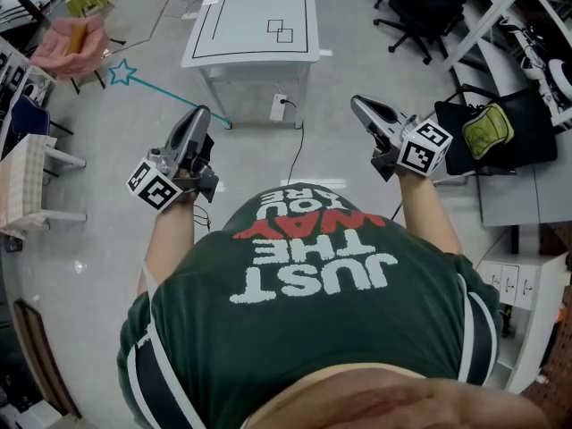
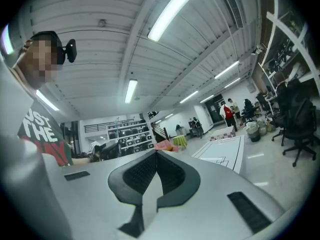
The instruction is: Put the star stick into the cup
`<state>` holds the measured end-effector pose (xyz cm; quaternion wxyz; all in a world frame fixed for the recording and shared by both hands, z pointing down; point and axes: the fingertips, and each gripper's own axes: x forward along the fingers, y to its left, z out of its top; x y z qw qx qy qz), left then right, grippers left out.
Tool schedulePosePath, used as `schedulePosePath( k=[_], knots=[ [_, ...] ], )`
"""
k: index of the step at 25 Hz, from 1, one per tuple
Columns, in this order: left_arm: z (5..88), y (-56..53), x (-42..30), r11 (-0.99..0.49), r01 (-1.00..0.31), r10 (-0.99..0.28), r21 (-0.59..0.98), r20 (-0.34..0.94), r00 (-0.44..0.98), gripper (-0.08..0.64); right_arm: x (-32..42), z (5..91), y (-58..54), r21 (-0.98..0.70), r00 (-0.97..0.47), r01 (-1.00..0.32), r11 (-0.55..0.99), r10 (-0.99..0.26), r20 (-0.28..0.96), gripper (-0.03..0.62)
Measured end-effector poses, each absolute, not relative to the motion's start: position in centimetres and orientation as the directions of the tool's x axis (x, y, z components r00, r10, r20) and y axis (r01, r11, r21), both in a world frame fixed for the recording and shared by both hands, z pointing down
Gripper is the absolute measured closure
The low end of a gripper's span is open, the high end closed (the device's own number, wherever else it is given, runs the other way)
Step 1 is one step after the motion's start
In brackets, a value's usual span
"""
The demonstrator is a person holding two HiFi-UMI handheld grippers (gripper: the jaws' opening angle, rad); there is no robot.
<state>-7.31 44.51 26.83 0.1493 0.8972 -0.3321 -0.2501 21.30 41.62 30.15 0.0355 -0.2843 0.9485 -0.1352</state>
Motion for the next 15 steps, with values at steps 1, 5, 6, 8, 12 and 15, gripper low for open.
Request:
schedulePosePath(
  k=[1,5,6,8,12,15],
  knots=[
    [26.9,44.5,-6.2,-0.735,-0.520,-0.670,0.435,-0.348,0.656,0.540,22.2,30.3,41.7,-0.278,-0.838,-0.526,0.804,-0.545,0.009,0.558],
    [27.2,44.3,-2.2,-0.734,-0.514,-0.668,0.443,-0.336,0.664,0.540,25.6,30.8,41.7,-0.287,-0.844,-0.515,0.808,-0.536,0.005,0.558],
    [27.2,44.2,-1.4,-0.734,-0.513,-0.667,0.444,-0.332,0.667,0.540,26.3,30.9,41.7,-0.291,-0.845,-0.513,0.808,-0.535,0.004,0.558],
    [27.2,44.0,-0.2,-0.734,-0.515,-0.667,0.444,-0.326,0.670,0.540,27.5,31.3,41.5,-0.299,-0.845,-0.511,0.806,-0.534,0.004,0.558],
    [27.3,42.8,0.8,-0.729,-0.522,-0.672,0.442,-0.318,0.669,0.540,28.8,32.0,40.2,-0.320,-0.847,-0.504,0.802,-0.532,-0.001,0.558],
    [27.8,41.8,0.8,-0.725,-0.524,-0.675,0.447,-0.311,0.669,0.540,28.6,32.6,39.3,-0.329,-0.849,-0.499,0.801,-0.529,0.001,0.558]
  ],
)
